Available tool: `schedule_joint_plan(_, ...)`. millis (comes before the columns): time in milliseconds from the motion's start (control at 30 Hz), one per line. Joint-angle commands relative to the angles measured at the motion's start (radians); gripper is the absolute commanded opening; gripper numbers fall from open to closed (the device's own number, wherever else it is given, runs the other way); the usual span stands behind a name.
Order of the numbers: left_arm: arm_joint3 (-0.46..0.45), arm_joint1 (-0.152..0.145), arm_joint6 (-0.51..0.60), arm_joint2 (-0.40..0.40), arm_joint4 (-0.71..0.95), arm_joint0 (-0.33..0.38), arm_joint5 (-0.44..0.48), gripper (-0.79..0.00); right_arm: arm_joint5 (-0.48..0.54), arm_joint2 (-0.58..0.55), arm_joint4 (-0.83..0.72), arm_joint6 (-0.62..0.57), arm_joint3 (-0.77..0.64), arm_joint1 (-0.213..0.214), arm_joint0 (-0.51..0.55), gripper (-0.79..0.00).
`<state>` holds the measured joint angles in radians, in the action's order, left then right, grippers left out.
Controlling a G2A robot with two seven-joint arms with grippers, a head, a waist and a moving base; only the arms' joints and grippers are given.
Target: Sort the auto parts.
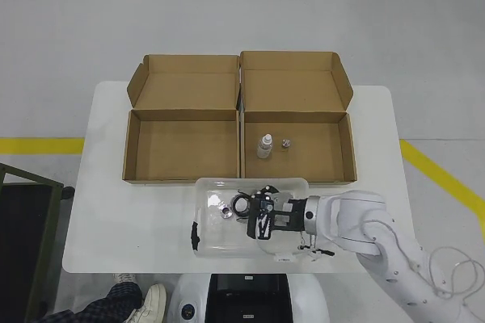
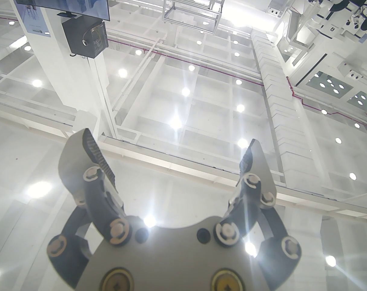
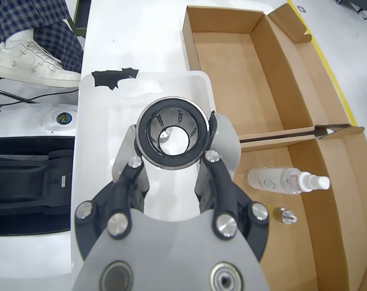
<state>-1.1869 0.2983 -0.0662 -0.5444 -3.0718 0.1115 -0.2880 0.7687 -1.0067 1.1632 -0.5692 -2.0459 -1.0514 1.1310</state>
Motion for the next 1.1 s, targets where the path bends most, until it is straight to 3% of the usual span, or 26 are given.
schedule_joint_plan(0,0.000,0.000,0.000,0.000,0.000,0.000,0.000,0.000,-0.006,-0.005,0.006,0.016,-0.008,0.000,-0.006,-0.785)
schedule_joint_plan(600,0.000,0.000,0.000,0.000,0.000,0.000,0.000,0.000,-0.047,0.019,0.035,0.150,-0.020,-0.025,-0.151,-0.785)
schedule_joint_plan(1067,0.000,0.000,0.000,0.000,0.000,0.000,0.000,0.000,-0.081,-0.001,0.051,0.220,-0.047,-0.037,-0.207,-0.785)
